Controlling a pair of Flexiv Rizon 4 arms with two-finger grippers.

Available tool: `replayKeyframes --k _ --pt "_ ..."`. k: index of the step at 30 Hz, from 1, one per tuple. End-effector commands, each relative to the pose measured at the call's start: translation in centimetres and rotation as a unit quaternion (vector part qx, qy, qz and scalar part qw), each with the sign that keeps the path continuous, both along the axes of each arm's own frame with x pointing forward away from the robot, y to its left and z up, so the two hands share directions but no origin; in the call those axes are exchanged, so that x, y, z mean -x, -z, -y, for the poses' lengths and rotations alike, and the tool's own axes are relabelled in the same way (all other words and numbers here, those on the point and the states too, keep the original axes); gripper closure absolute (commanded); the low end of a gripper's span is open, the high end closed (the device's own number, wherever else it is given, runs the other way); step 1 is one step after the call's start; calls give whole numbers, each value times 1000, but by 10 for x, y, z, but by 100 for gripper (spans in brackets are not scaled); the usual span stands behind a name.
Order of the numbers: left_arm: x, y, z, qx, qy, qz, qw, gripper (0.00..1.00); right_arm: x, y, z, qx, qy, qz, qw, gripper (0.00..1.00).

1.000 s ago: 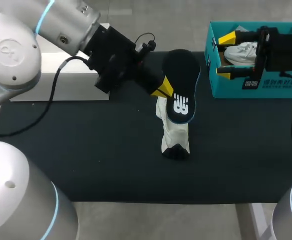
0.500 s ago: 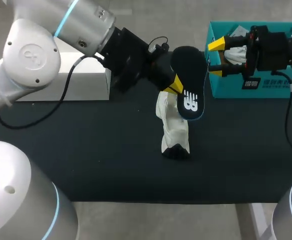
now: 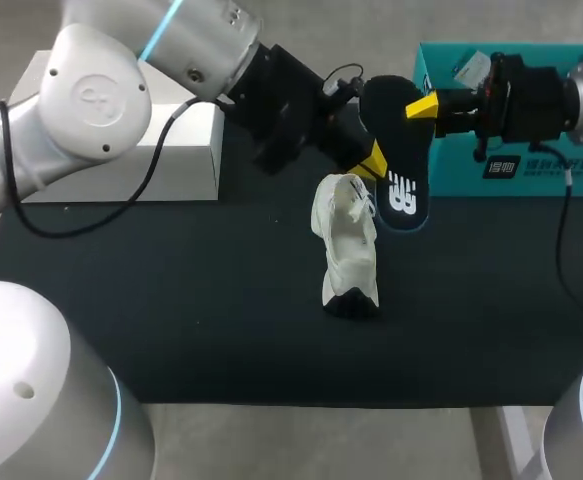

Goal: Take the shoe out of the shoebox, open the shoe tongue, remove and reinsert the insole, then place the shoe into the shoebox

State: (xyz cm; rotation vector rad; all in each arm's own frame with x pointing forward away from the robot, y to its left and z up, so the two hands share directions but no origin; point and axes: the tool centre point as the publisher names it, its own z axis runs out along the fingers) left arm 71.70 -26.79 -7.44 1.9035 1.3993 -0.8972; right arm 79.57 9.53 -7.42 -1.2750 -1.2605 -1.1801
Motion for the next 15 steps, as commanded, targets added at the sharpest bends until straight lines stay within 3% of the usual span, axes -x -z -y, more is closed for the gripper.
replayKeyframes --k 1,3,4,5,6,11,15 --pt "-1 -1 4 0 1 2 1000 100 1 2 0 3 5 2 1000 100" --pt "-2 -2 4 -3 2 6 1000 100 1 2 0 5 6 2 1000 100" --pt "-2 -2 4 -4 3 9 1000 89 1 2 0 6 7 2 1000 100" --pt "-2 -3 4 -6 2 12 1000 24 0 3 1 6 7 1 1000 100" --pt "-2 -4 4 -9 4 10 1000 0 0 4 0 5 8 0 1000 100" --pt "-5 -10 -4 -52 1 9 999 0 -1 8 -1 6 8 -2 1000 100" --pt "-13 -13 -17 -128 -17 -6 992 0 -3 12 -3 10 7 -4 1000 100"
